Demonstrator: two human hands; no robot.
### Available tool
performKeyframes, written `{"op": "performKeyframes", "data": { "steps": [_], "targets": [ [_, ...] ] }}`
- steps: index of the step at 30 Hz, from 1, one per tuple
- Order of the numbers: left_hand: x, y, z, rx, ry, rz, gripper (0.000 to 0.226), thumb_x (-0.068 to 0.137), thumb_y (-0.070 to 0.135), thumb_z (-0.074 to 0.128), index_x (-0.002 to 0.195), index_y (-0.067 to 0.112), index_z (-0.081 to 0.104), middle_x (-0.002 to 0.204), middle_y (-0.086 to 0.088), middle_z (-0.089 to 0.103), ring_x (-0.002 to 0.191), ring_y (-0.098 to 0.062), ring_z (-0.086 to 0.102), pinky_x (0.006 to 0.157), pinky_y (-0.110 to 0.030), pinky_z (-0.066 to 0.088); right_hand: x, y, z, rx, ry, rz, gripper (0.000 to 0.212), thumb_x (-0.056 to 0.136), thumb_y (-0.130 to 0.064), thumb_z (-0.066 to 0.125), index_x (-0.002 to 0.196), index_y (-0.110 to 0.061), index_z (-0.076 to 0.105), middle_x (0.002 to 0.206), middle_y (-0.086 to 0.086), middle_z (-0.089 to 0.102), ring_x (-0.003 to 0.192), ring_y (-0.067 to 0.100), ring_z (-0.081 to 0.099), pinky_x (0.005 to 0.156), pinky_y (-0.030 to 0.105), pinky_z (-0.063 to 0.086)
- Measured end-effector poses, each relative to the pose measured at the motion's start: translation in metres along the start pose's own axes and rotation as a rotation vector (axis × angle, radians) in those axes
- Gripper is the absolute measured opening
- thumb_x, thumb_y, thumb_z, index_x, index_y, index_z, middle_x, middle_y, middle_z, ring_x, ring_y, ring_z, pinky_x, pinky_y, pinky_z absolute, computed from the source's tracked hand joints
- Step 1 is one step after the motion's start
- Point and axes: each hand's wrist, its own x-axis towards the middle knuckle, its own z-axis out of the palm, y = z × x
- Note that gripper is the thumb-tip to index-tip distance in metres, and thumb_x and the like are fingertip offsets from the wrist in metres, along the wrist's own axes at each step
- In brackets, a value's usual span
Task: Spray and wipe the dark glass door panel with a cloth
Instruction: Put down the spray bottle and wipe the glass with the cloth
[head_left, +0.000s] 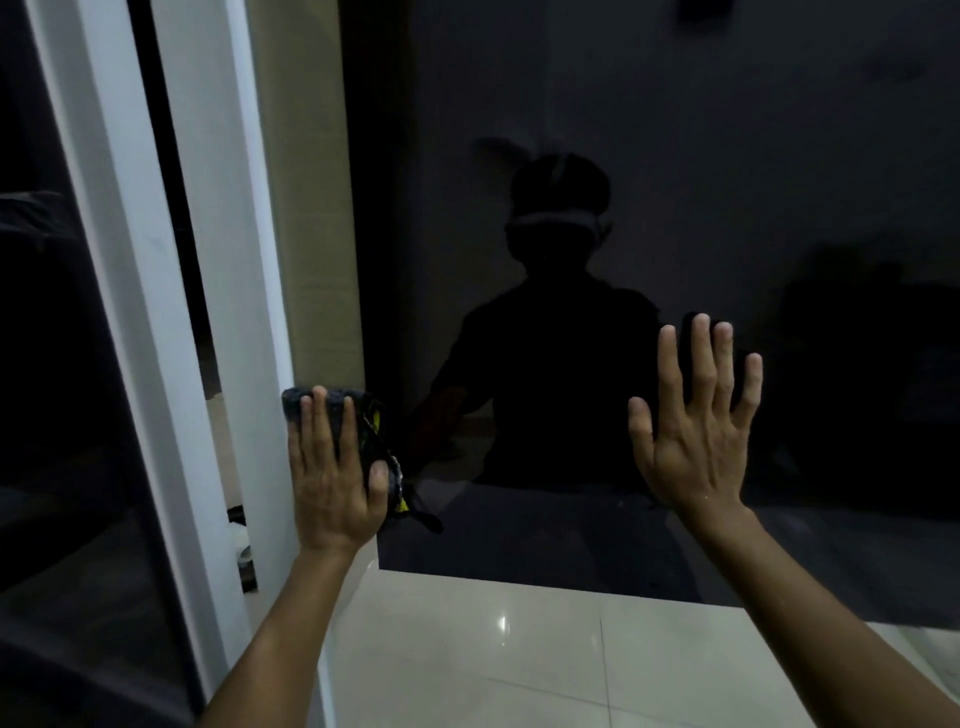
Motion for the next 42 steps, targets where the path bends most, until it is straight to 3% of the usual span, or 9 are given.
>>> {"op": "performKeyframes", "data": {
  "steps": [6, 13, 17, 23, 27, 42],
  "targets": [
    [-0.007, 0.0, 0.002, -0.008, -0.007, -0.018, 0.071, 0.103, 0.051, 0.017, 0.161, 0.011, 0.011, 0.163, -0.028, 0.017, 0.155, -0.04, 0.012, 0.126, -0.054, 0.012, -0.037, -0.037, 0.002, 0.089, -0.014, 0.011, 0.068, 0.105, -0.043, 0.034, 0.163, -0.012, 0.015, 0.168, 0.019, 0.012, 0.157, 0.035, 0.01, 0.126, 0.058, 0.007],
    [-0.062, -0.004, 0.012, 0.01, -0.062, -0.06, 0.072, 0.103, 0.054, 0.014, 0.161, 0.011, 0.011, 0.163, -0.028, 0.018, 0.156, -0.038, 0.01, 0.126, -0.055, 0.013, -0.076, -0.03, 0.018, 0.044, -0.046, -0.023, 0.071, 0.105, -0.045, 0.035, 0.164, -0.016, 0.009, 0.17, 0.012, 0.002, 0.158, 0.029, -0.001, 0.126, 0.057, 0.005],
    [-0.07, -0.004, 0.015, 0.008, -0.078, -0.074, 0.072, 0.103, 0.054, 0.014, 0.162, 0.013, 0.009, 0.162, -0.027, 0.018, 0.157, -0.035, 0.007, 0.126, -0.054, 0.011, -0.074, -0.029, 0.022, 0.027, -0.029, -0.024, 0.071, 0.105, -0.046, 0.033, 0.164, -0.016, 0.009, 0.169, 0.014, 0.007, 0.158, 0.028, -0.002, 0.126, 0.056, 0.004],
    [-0.099, -0.01, 0.019, 0.015, -0.092, -0.039, 0.07, 0.103, 0.052, 0.017, 0.163, 0.017, 0.007, 0.17, -0.011, -0.001, 0.157, -0.032, 0.003, 0.127, -0.053, 0.009, -0.076, -0.029, 0.022, 0.01, -0.023, -0.017, 0.069, 0.105, -0.046, 0.031, 0.164, -0.016, 0.011, 0.167, 0.017, 0.013, 0.158, 0.028, -0.001, 0.126, 0.056, 0.003],
    [-0.1, -0.004, 0.023, 0.018, -0.067, -0.07, 0.07, 0.103, 0.052, 0.016, 0.163, 0.014, 0.008, 0.17, -0.012, 0.0, 0.156, -0.036, 0.007, 0.125, -0.057, 0.012, -0.076, -0.029, 0.023, 0.018, -0.009, -0.021, 0.069, 0.105, -0.046, 0.03, 0.164, -0.016, 0.011, 0.167, 0.017, 0.013, 0.158, 0.028, -0.001, 0.126, 0.055, 0.002],
    [-0.08, 0.122, 0.044, -0.057, -0.033, 0.042, 0.069, 0.101, 0.047, 0.024, 0.162, 0.019, 0.01, 0.17, -0.013, 0.0, 0.157, -0.033, 0.005, 0.124, -0.061, 0.012, -0.078, -0.018, 0.009, 0.094, -0.047, -0.039, 0.068, 0.104, -0.041, 0.035, 0.162, -0.014, 0.013, 0.168, 0.016, 0.01, 0.158, 0.029, 0.0, 0.126, 0.055, 0.004]
  ]
}}
